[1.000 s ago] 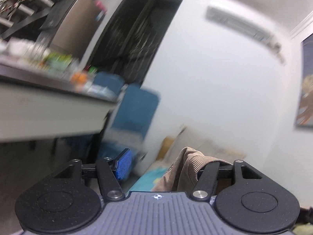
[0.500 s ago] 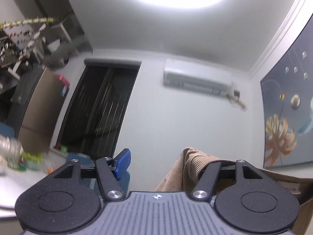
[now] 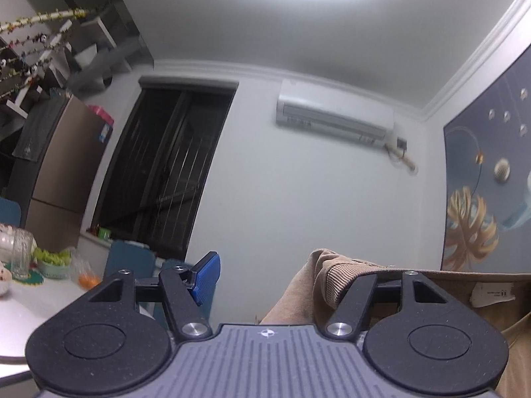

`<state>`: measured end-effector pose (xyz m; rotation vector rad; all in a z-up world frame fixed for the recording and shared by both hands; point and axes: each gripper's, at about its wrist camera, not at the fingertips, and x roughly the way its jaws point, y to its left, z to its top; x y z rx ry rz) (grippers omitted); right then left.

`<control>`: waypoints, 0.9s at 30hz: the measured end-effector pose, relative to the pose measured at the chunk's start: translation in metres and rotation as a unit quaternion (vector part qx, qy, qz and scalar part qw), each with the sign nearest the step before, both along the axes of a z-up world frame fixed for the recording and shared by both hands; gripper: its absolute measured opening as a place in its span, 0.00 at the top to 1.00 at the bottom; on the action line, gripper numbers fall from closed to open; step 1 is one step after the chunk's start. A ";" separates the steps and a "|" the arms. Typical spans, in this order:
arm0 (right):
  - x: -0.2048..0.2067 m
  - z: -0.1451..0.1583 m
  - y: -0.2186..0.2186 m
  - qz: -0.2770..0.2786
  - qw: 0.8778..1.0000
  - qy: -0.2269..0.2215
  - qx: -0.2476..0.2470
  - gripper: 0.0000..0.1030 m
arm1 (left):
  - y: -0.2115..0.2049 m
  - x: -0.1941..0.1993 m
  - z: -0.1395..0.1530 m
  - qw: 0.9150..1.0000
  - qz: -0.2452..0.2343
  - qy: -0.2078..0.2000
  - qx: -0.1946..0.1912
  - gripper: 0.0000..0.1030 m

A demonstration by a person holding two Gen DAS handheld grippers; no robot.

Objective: Fold clothes

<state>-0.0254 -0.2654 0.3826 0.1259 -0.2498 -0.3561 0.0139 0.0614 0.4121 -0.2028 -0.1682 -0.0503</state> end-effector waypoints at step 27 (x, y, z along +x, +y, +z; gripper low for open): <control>0.487 -0.499 -0.036 0.026 0.932 0.359 -0.037 0.00 | -0.059 0.508 -0.521 0.941 0.025 0.334 0.059 0.35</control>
